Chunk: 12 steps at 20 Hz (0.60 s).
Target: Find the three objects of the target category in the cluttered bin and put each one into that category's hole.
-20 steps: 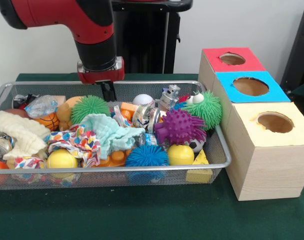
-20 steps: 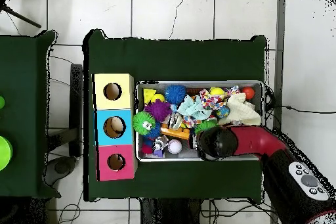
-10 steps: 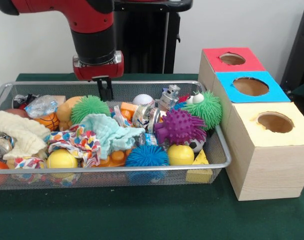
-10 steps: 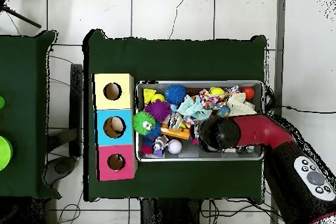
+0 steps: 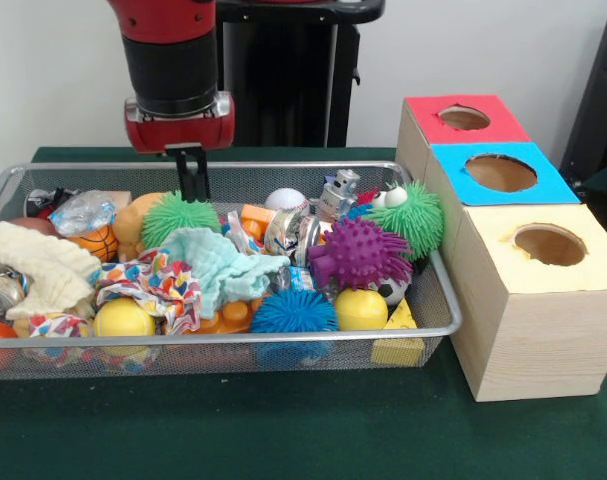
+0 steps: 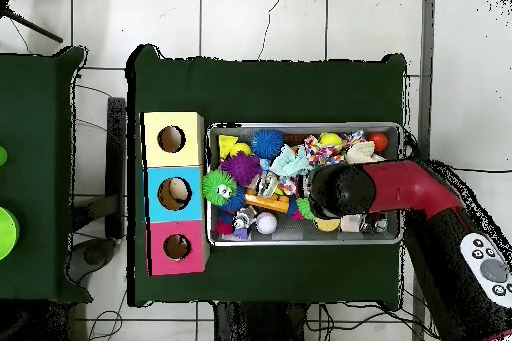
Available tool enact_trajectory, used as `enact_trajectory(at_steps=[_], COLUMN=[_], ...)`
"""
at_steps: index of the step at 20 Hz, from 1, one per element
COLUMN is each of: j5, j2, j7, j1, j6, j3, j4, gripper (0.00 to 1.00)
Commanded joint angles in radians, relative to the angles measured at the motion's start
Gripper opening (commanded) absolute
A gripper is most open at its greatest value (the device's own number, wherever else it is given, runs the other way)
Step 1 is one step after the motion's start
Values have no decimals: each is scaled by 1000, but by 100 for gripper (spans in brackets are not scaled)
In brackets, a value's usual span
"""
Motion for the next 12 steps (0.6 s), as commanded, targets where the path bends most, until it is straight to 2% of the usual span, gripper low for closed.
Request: enact_trajectory(at_steps=[1, 9, 12], j5=[-25, -69, -84], j2=[-20, 38, 65], j7=[-377, -454, -449], j1=[8, -7, -17], j6=[148, 149, 109], j3=[81, 108, 98], j4=[-101, -148, -137], gripper=[0, 0, 0])
